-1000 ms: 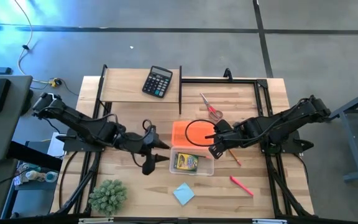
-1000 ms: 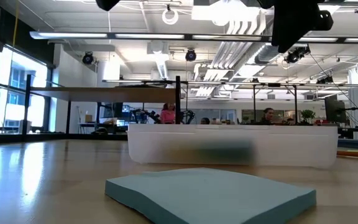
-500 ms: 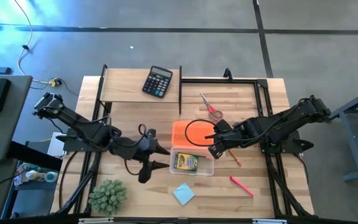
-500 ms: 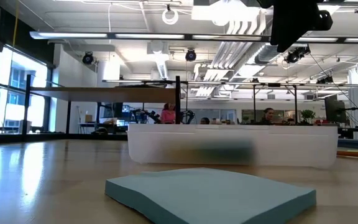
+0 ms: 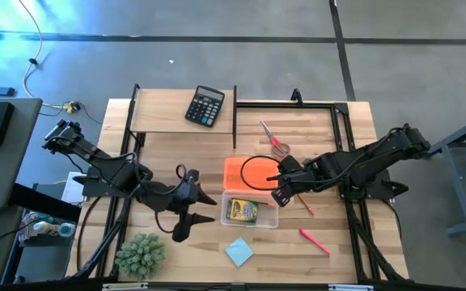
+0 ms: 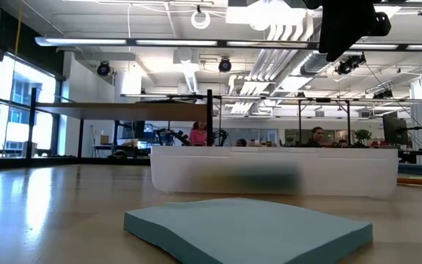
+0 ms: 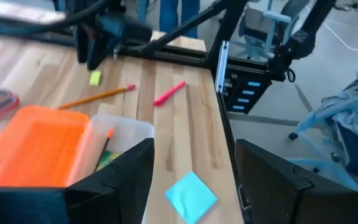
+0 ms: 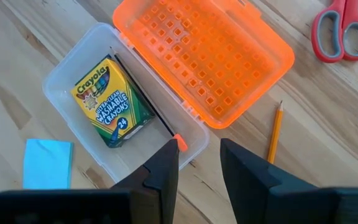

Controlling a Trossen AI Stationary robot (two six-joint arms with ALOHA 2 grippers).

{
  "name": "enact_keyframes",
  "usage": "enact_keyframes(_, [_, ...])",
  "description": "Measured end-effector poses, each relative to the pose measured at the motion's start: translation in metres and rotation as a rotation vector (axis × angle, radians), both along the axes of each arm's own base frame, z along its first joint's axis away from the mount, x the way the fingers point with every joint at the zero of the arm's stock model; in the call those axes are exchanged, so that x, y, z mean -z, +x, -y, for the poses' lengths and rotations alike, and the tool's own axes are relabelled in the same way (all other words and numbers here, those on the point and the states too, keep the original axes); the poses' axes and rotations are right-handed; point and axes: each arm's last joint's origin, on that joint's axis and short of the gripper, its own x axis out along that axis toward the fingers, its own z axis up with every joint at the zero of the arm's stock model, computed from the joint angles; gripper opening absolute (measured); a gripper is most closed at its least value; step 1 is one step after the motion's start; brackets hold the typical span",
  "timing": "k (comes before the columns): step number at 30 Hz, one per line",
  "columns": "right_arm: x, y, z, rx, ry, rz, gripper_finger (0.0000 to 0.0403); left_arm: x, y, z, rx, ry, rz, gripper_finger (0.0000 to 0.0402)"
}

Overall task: Pack school essentials
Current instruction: Put the blue sticky notes into the supply box

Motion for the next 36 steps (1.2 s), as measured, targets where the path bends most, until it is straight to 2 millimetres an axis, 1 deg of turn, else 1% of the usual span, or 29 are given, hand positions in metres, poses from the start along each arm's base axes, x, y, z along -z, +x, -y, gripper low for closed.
enact_keyframes(7, [0.0,0.0,0.0,0.0,0.0,0.0,0.011,0.007,-0.009,0.01,-0.002,-0.061,-0.083,0.0213])
enact_keyframes(11, [0.0,0.0,0.0,0.0,0.0,0.001,0.011,0.011,-0.013,0.013,-0.04,-0.11,-0.134,0.0213])
enact_keyframes(17, [0.0,0.0,0.0,0.0,0.0,0.001,0.011,0.012,-0.016,0.018,-0.098,-0.15,-0.135,0.0213])
enact_keyframes(21, [0.0,0.0,0.0,0.0,0.0,0.002,0.011,0.019,-0.009,0.025,-0.102,-0.147,-0.137,0.0213])
enact_keyframes(23, [0.0,0.0,0.0,0.0,0.001,0.004,0.011,0.023,-0.002,0.03,-0.098,-0.157,-0.124,0.0213])
enact_keyframes(27, [0.0,0.0,0.0,0.0,0.001,0.005,0.011,0.04,0.015,0.045,-0.084,-0.16,-0.125,0.0213])
enact_keyframes(30, [0.0,0.0,0.0,0.0,0.001,0.005,0.011,0.054,0.026,0.052,-0.089,-0.149,-0.135,0.0213])
enact_keyframes(36, [0.0,0.001,0.0,0.001,0.003,0.01,0.011,0.08,0.044,0.058,-0.105,-0.118,-0.179,0.0213])
